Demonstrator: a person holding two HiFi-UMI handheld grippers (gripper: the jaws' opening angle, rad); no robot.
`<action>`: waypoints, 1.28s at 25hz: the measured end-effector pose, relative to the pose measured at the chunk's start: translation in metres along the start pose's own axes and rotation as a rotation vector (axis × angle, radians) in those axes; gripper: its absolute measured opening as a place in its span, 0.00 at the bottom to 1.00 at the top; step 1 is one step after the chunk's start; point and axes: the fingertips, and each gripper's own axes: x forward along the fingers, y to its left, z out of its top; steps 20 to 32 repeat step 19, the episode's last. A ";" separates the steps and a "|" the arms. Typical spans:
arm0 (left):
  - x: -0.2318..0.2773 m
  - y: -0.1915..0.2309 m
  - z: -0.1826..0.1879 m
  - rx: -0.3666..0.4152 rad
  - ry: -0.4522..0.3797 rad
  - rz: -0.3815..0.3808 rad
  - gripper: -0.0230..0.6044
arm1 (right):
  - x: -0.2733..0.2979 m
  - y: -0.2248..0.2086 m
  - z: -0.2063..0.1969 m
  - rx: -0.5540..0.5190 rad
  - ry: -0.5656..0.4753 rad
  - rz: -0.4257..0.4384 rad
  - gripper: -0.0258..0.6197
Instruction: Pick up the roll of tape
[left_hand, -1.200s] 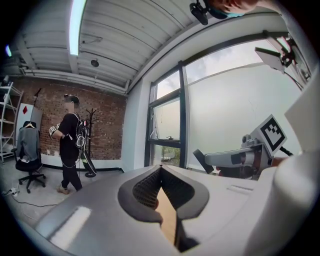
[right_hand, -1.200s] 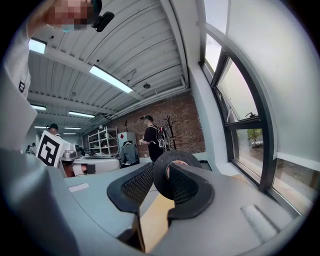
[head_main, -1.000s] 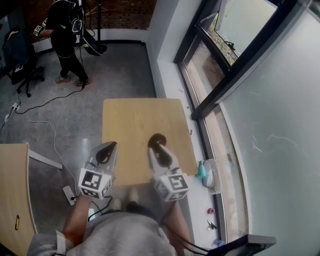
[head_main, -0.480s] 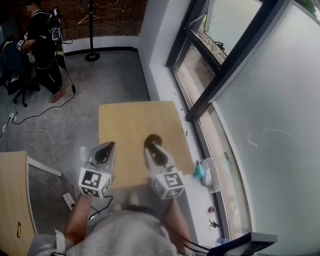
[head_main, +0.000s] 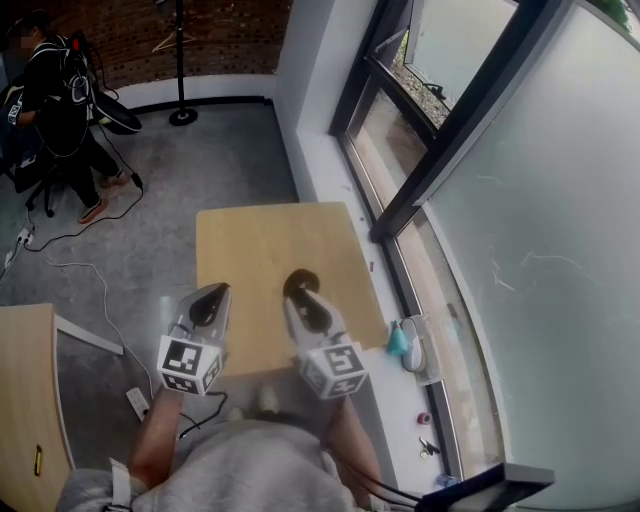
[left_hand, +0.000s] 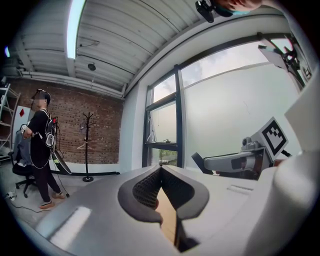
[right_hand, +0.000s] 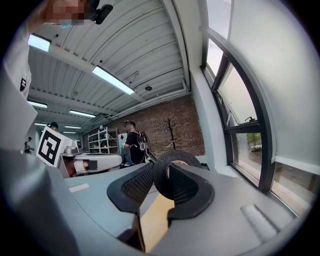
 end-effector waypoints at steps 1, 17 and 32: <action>0.000 0.001 0.000 0.000 0.000 0.002 0.04 | 0.001 0.000 0.000 0.000 0.000 0.000 0.22; -0.001 0.004 -0.001 0.001 0.000 0.008 0.04 | 0.003 0.001 0.000 0.002 -0.005 0.002 0.22; -0.001 0.004 -0.001 0.001 0.001 0.008 0.04 | 0.003 0.001 0.001 0.004 -0.007 0.001 0.22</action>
